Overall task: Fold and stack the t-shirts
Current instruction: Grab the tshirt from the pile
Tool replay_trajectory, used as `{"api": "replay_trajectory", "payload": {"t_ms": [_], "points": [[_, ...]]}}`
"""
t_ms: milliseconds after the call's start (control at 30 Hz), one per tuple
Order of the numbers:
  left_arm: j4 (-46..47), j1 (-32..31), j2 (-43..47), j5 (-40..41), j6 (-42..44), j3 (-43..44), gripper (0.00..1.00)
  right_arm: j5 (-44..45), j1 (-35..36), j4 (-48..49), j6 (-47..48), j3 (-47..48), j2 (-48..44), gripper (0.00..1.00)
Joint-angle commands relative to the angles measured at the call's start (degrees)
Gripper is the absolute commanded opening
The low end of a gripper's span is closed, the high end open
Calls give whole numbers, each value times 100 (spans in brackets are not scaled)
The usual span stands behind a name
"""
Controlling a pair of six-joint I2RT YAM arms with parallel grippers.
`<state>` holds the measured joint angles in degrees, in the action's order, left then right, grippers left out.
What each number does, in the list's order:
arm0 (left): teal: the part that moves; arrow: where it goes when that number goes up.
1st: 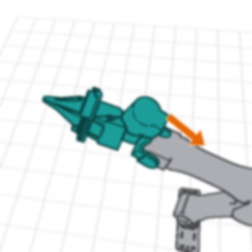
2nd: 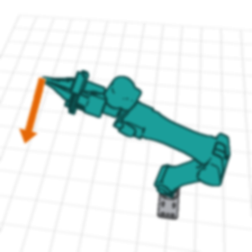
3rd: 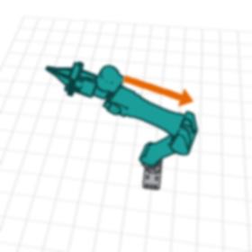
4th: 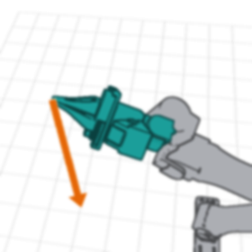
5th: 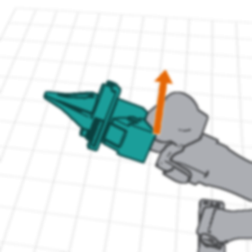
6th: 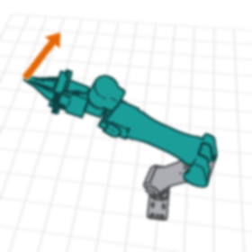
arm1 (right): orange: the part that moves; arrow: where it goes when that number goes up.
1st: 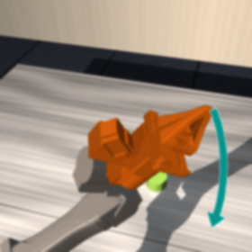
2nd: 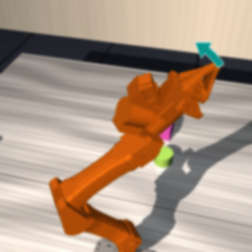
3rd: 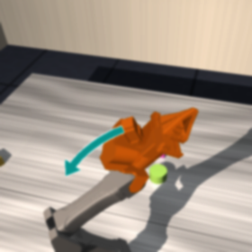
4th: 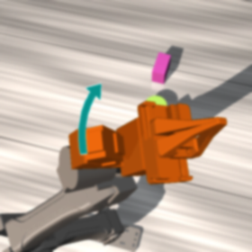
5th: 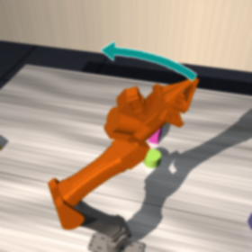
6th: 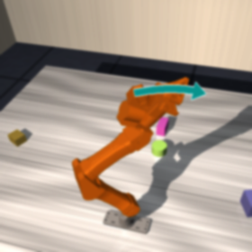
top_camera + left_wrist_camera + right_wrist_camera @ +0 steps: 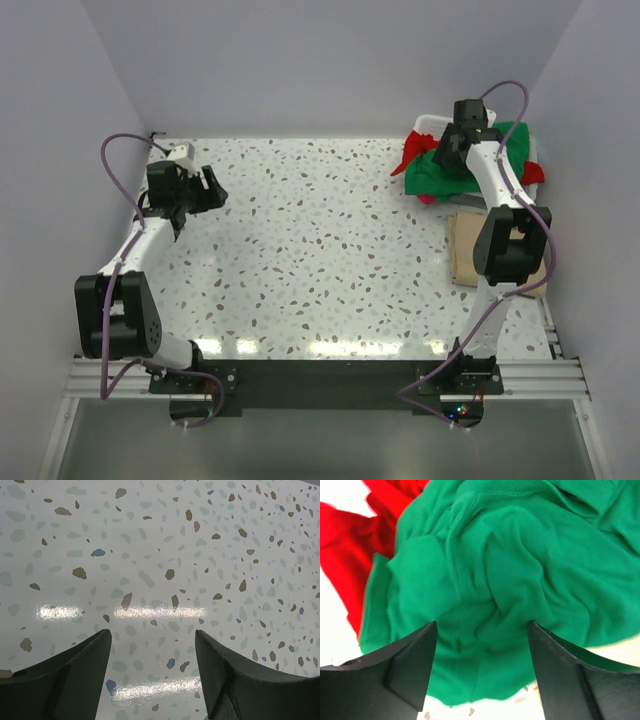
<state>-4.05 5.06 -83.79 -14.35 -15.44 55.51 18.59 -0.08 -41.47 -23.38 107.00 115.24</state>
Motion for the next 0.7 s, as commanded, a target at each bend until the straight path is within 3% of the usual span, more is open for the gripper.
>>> {"api": "replay_trajectory", "payload": {"t_ms": [0, 67, 167, 233, 333, 533, 667], "points": [[229, -14, -41, -51, -20, 197, 73, 119, -168, -18, -62, 382, 243, 71], [221, -14, -59, -24, -46, 206, 73, 31, -194, -298, -97, 549, 350, 60], [230, -14, -59, 64, -82, 224, 73, -74, -221, -449, -132, 822, 306, 33], [247, -23, -67, 99, -134, 233, 73, -206, -221, -449, -71, 936, 70, 24], [265, -14, -76, 90, -205, 276, 73, -181, -212, -511, -27, 1208, -368, 0], [317, -14, -129, -33, -249, 373, 73, -557, -107, 182, -158, 1078, -1468, 0], [318, -23, -138, -59, -397, 426, 73, -804, 542, 1147, 95, 884, -2145, 0]]}}
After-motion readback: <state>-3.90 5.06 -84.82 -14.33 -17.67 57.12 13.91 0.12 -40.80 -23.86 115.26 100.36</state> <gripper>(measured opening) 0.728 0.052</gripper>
